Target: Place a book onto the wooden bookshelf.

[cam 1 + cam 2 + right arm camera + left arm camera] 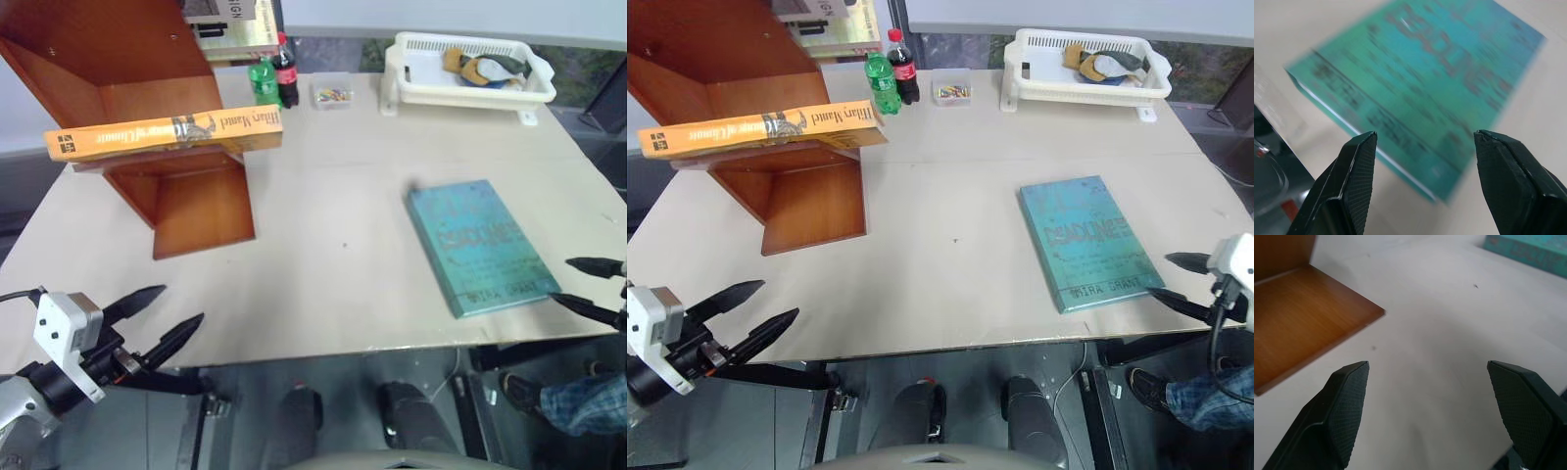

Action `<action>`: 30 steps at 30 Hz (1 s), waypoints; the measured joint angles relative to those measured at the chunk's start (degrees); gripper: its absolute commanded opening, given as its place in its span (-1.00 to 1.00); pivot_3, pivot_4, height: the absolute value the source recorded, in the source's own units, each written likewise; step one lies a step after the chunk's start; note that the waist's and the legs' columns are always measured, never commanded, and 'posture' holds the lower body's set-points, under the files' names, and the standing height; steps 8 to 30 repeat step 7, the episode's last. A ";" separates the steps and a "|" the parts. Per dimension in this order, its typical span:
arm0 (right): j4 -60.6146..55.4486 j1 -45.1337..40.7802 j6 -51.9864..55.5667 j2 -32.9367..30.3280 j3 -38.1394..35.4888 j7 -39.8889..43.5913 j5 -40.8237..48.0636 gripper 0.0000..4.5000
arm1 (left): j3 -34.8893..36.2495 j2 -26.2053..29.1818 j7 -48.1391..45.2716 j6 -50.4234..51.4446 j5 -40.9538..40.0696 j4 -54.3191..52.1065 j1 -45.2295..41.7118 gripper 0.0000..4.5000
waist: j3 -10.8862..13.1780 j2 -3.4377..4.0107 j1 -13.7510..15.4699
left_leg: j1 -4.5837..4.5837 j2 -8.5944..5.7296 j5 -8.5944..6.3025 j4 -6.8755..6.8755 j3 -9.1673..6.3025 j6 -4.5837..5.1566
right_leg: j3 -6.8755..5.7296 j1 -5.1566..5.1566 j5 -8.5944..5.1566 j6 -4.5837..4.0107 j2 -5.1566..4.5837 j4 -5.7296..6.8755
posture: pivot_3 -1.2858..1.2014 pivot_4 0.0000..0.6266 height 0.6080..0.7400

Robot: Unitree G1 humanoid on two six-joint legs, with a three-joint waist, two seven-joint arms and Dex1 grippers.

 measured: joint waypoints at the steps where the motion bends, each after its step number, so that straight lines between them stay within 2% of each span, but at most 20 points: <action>1: 1.28 -0.15 -0.86 -0.20 -0.06 0.65 0.00 0.44 | -0.15 0.09 0.30 0.00 -0.04 0.18 -0.47 0.86 | 0.00 0.00 -0.05 | 0.00 0.01 0.00 0.00 0.00 0.00 | 0.00 0.00 0.00 0.00 0.01 0.00 | 0.03 -0.52 1.00; 5: 4.81 -1.81 -2.84 -0.28 0.22 1.72 -0.26 0.44 | -0.82 0.39 1.70 0.05 -0.64 0.64 -2.47 0.86 | -0.01 0.02 -0.05 | 0.01 0.01 0.00 0.00 0.00 0.00 | 0.00 -0.01 0.00 0.00 0.02 0.02 | 0.03 -0.52 1.00; 30: 4.86 -2.86 -3.55 -0.28 0.72 2.19 -0.23 0.44 | -2.29 0.47 1.95 0.03 -0.60 0.72 -2.79 0.86 | -0.01 0.02 -0.07 | 0.01 0.01 0.00 -0.02 0.02 0.00 | 0.02 -0.01 0.00 0.00 0.02 0.02 | 0.03 -0.52 1.00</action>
